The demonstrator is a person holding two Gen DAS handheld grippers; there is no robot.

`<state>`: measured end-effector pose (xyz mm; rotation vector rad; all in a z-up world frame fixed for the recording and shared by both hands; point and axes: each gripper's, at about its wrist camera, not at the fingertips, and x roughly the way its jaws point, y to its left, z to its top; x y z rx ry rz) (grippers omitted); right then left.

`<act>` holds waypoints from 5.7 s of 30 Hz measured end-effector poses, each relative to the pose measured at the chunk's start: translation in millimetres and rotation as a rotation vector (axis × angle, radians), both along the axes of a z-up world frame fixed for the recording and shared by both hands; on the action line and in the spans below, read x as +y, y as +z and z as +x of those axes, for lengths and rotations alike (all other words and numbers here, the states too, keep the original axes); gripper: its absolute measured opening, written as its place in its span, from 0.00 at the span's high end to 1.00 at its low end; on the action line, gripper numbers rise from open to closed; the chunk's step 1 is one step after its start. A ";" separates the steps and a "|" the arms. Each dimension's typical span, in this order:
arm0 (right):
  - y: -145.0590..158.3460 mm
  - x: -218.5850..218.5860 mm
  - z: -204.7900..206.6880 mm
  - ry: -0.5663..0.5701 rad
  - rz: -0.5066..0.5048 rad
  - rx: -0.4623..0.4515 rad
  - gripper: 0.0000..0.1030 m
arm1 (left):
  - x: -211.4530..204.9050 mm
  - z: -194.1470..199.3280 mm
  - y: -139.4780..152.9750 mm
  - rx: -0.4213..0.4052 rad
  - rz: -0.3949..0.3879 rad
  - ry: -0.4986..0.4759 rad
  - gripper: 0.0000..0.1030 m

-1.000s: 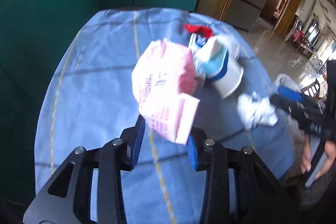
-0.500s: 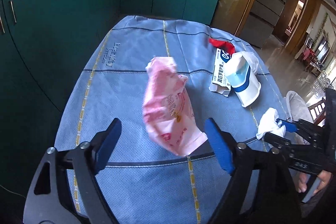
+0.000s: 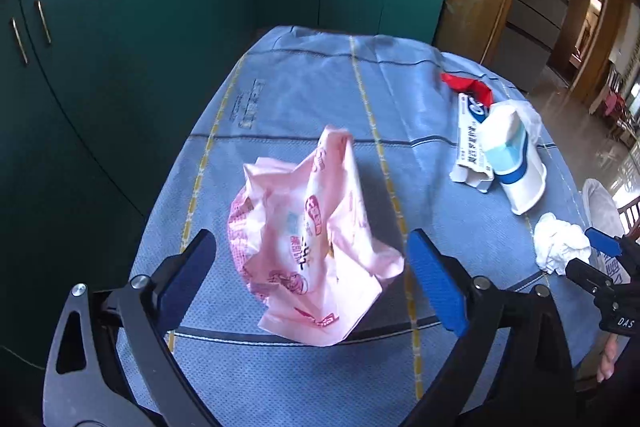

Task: Collect trash

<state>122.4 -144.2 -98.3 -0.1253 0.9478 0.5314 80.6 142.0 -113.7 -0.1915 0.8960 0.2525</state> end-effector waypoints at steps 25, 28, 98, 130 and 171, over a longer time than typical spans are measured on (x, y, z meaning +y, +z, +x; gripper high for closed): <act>-24.2 27.4 4.6 0.011 -0.077 -0.003 0.53 | 3.5 24.3 -25.0 0.056 -0.083 0.011 0.21; -20.9 31.3 -3.2 0.032 -0.091 -0.025 0.55 | -9.1 21.1 -22.9 0.048 -0.033 -0.036 0.28; 22.6 -71.5 -16.0 -0.188 -0.028 -0.128 0.60 | -103.7 10.8 -17.0 0.059 -0.009 -0.291 0.42; 46.8 -322.8 -73.7 -0.818 -0.060 -0.199 0.60 | -363.7 72.6 56.4 -0.157 -0.080 -0.828 0.51; 29.9 -29.3 61.4 -0.062 0.065 -0.076 0.19 | -56.3 -17.3 36.7 -0.075 0.100 -0.040 0.10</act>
